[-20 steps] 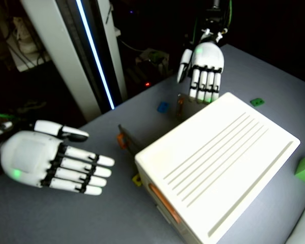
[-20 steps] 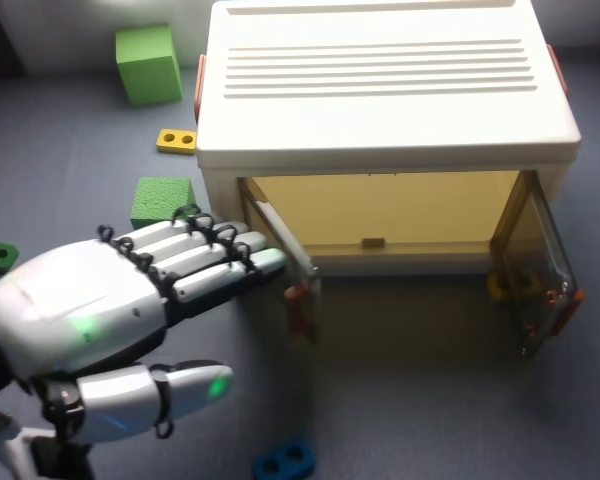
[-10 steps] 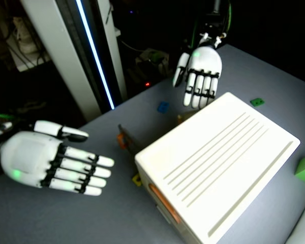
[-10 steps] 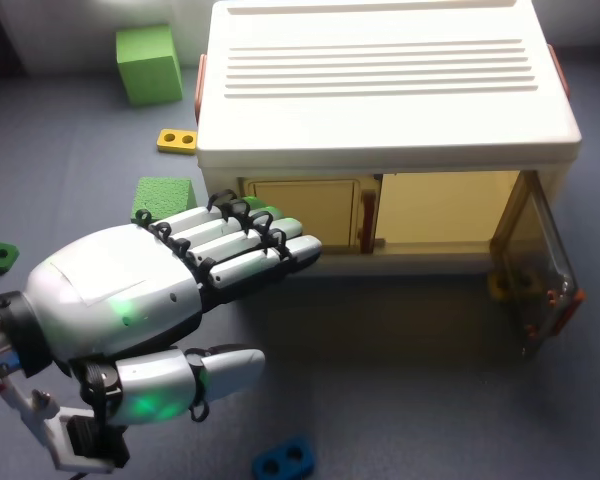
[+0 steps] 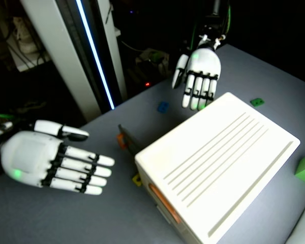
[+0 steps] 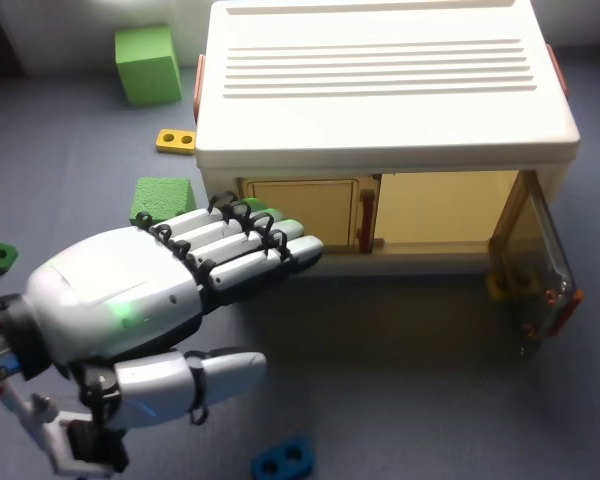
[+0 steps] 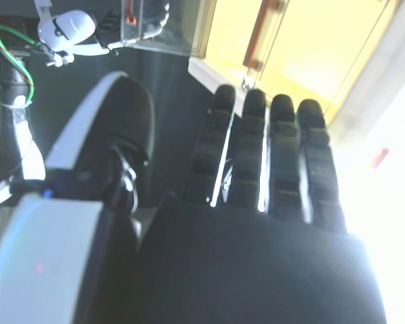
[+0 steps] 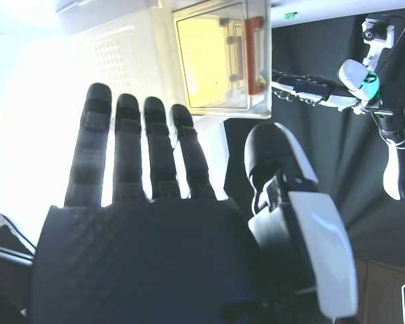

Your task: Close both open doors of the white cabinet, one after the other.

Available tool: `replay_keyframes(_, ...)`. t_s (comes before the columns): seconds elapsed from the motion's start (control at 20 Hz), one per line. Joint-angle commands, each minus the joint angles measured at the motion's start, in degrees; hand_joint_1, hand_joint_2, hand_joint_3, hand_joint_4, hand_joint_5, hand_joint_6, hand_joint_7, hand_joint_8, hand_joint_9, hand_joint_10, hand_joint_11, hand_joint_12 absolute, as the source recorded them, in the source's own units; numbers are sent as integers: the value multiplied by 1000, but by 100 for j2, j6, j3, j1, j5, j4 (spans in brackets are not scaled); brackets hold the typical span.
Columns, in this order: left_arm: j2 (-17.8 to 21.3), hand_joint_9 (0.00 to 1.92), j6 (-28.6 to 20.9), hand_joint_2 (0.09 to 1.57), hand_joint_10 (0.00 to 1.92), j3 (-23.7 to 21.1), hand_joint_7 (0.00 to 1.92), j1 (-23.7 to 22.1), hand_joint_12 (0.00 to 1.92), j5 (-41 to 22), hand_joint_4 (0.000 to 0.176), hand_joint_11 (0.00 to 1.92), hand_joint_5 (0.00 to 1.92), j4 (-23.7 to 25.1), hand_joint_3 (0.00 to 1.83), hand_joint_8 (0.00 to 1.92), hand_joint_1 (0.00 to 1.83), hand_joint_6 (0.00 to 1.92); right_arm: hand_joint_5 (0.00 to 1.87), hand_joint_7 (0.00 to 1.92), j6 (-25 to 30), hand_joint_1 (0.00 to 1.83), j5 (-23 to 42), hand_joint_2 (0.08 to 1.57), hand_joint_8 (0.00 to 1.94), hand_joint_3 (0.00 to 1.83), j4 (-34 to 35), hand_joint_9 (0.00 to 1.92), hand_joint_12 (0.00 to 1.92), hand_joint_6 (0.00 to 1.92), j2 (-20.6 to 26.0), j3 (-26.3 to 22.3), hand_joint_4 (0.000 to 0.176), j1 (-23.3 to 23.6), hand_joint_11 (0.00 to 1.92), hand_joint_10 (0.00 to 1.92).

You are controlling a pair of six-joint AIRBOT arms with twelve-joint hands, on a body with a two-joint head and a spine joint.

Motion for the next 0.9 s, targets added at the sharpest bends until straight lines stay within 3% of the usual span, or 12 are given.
replay_keyframes(0.0, 93, 0, -30, 1571, 0, -36, 0, 65, 19, -762, 0, 41, 22, -63, 31, 0, 0, 5, 124, 122, 58, 61, 670, 1455, 1, 2, 98, 106, 0, 1, 3, 25, 0, 83, 177, 1)
replay_keyframes(0.6, 714, 0, 605, 1571, 0, -531, 0, 1129, 16, -1633, 0, 29, 0, -1324, 55, 0, 0, 0, 0, 0, 49, 0, 198, 1404, 0, 0, -717, 0, 0, 0, -48, 49, 0, 703, 0, 0)
replay_keyframes(0.7, 807, 73, 757, 1571, 7, -632, 45, 1429, 349, -1961, 0, 0, 14, -1668, 31, 4, 0, 0, 0, 0, 49, 0, 85, 1381, 0, 0, -885, 0, 0, 0, -59, 49, 0, 823, 0, 0)
replay_keyframes(0.85, 917, 97, 939, 1571, 4, -782, 60, 1922, 487, -2553, 0, 0, 40, -2192, 23, 2, 0, 4, 0, 0, 49, 0, -96, 1361, 0, 0, -1155, 0, 0, 0, -89, 51, 0, 1053, 0, 0)
